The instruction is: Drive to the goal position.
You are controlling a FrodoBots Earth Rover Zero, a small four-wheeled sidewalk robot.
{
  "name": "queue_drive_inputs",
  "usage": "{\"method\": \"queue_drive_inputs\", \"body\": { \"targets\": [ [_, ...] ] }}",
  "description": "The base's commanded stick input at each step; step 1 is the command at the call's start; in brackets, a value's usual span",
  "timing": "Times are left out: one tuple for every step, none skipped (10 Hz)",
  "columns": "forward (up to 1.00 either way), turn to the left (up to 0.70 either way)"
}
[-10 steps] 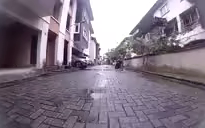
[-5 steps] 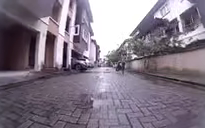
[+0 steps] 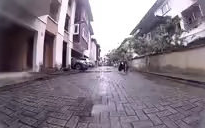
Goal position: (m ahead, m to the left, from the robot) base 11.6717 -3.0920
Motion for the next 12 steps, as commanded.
{"method": "queue_drive_inputs", "body": {
  "targets": [
    [0.5,0.0],
    [0.5,0.0],
    [0.5,0.0],
    [0.5,0.0],
    [0.5,0.0],
    [0.5,0.0],
    [0.5,0.0],
    [0.5,0.0],
    [0.5,0.0],
    [0.5,0.0],
    [0.5,0.0],
    [0.5,0.0]
  ]
}}
